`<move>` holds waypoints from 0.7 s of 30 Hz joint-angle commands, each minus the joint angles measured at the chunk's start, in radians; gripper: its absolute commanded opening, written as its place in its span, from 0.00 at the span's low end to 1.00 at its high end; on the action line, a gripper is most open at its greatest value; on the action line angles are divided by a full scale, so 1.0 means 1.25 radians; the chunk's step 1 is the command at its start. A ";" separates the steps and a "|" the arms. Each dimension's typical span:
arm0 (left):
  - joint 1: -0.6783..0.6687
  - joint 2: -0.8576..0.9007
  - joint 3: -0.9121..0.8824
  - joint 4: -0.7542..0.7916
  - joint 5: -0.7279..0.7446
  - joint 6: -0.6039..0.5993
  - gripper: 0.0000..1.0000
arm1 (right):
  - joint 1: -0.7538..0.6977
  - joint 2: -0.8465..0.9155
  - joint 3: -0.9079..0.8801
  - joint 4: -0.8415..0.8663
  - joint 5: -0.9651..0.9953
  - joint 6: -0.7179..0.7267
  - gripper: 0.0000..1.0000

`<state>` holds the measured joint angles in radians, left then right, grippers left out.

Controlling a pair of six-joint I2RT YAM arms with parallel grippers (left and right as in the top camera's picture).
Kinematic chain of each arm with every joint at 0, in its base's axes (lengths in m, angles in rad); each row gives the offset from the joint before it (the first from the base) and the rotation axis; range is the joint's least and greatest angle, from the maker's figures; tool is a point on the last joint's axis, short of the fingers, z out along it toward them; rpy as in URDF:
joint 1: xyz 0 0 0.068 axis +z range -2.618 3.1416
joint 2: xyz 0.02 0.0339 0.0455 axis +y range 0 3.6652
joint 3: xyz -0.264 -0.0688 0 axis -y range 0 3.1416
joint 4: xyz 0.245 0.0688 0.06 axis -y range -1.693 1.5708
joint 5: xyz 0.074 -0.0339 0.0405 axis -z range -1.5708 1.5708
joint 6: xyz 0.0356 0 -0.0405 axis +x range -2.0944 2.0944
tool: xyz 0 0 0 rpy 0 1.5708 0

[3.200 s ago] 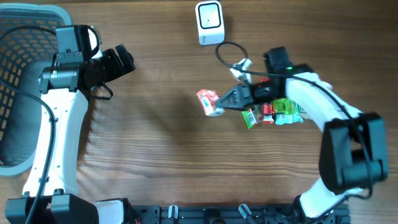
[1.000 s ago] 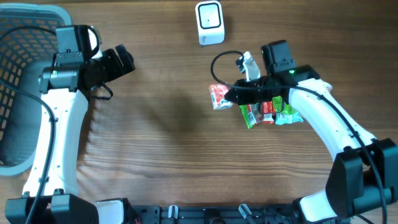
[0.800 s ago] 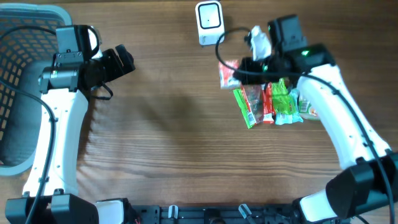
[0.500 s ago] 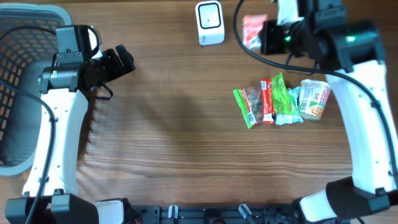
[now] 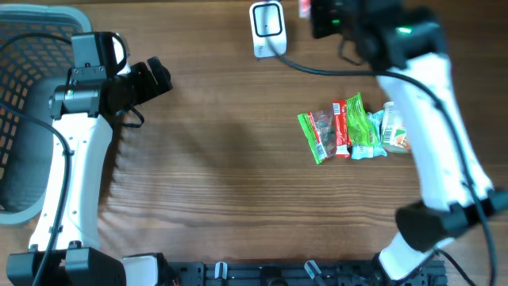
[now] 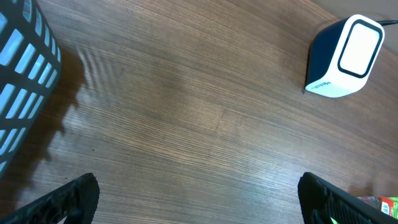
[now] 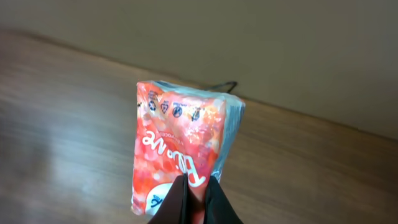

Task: Scan the item barcode
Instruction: 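Raise the tissue packet to the white scanner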

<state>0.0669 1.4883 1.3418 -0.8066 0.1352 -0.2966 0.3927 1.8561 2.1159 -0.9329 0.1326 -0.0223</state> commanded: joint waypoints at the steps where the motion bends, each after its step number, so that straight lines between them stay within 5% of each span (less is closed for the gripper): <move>1: 0.006 -0.006 0.005 0.002 -0.002 0.010 1.00 | 0.069 0.117 0.011 0.055 0.213 -0.091 0.04; 9: 0.006 -0.006 0.005 0.002 -0.002 0.010 1.00 | 0.144 0.363 0.010 0.325 0.613 -0.322 0.05; 13: 0.006 -0.006 0.005 0.002 -0.002 0.010 1.00 | 0.141 0.460 0.009 0.439 0.635 -0.423 0.04; 21: 0.006 -0.006 0.005 0.002 -0.002 0.010 1.00 | 0.138 0.497 0.008 0.547 0.611 -0.422 0.04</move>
<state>0.0669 1.4883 1.3418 -0.8062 0.1349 -0.2962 0.5705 2.4798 2.1159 -0.2840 0.8658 -0.5331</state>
